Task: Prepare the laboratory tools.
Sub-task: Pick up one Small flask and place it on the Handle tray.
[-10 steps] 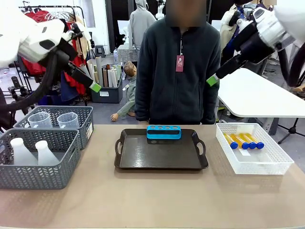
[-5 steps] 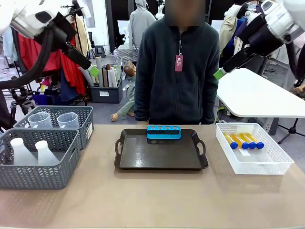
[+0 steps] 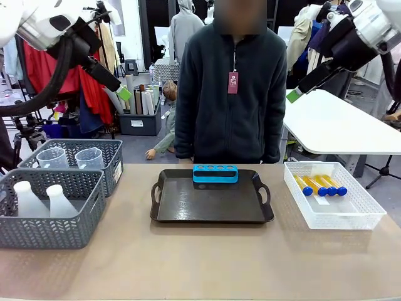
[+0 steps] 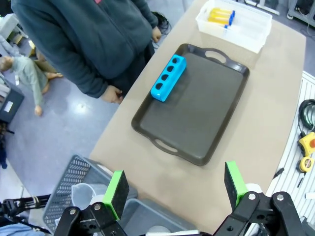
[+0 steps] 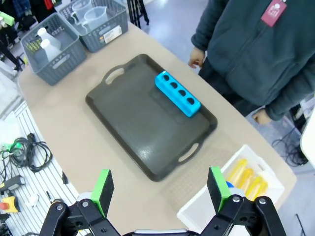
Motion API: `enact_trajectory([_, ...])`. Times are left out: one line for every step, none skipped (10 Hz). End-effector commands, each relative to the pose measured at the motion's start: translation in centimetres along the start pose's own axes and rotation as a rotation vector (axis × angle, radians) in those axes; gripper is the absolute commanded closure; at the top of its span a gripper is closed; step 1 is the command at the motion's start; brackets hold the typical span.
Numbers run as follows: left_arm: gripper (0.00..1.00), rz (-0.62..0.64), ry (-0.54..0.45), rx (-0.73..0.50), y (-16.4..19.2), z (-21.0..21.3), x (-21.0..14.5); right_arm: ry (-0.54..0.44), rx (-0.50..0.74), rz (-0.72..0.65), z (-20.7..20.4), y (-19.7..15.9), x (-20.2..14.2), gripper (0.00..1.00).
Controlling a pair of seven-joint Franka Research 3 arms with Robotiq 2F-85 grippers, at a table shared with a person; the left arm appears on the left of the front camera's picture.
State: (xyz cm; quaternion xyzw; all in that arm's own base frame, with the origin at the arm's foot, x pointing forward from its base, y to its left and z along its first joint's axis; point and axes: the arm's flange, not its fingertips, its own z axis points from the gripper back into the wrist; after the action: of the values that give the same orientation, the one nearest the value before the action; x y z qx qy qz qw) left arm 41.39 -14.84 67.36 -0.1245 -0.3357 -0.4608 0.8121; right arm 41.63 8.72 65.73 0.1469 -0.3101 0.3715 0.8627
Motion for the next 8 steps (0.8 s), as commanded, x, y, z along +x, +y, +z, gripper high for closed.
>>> enact_trajectory([0.00,-0.004,-0.006,0.006,-0.01,0.38,0.08,-0.001,0.000,-0.002,0.10,-0.03,-0.16,0.00])
enact_trajectory([0.00,-0.004,-0.006,0.006,-0.01,0.38,0.08,-0.001,0.000,-0.002,0.10,-0.03,-0.16,0.00])
enact_trajectory([0.00,-0.004,-0.006,0.006,-0.01,0.38,0.08,-0.001,0.000,-0.002,0.10,-0.03,-0.16,0.00])
enact_trajectory([0.00,-0.004,-0.006,0.006,-0.01,0.38,0.08,-0.001,0.000,-0.002,0.10,-0.03,-0.16,0.00])
enact_trajectory([0.00,-0.004,-0.006,0.006,-0.01,0.38,0.08,-0.001,0.000,-0.002,0.10,-0.03,-0.16,0.00])
enact_trajectory([0.00,-0.004,-0.006,0.006,-0.01,0.38,0.08,-0.001,0.000,-0.002,0.10,-0.03,-0.16,0.00])
enact_trajectory([0.00,-0.004,-0.006,0.006,-0.01,0.38,0.08,-0.001,0.000,-0.002,0.10,-0.03,-0.16,0.00])
enact_trajectory([0.00,-0.004,-0.006,0.006,-0.01,0.38,0.08,-0.001,0.000,-0.002,0.10,-0.03,-0.16,0.00])
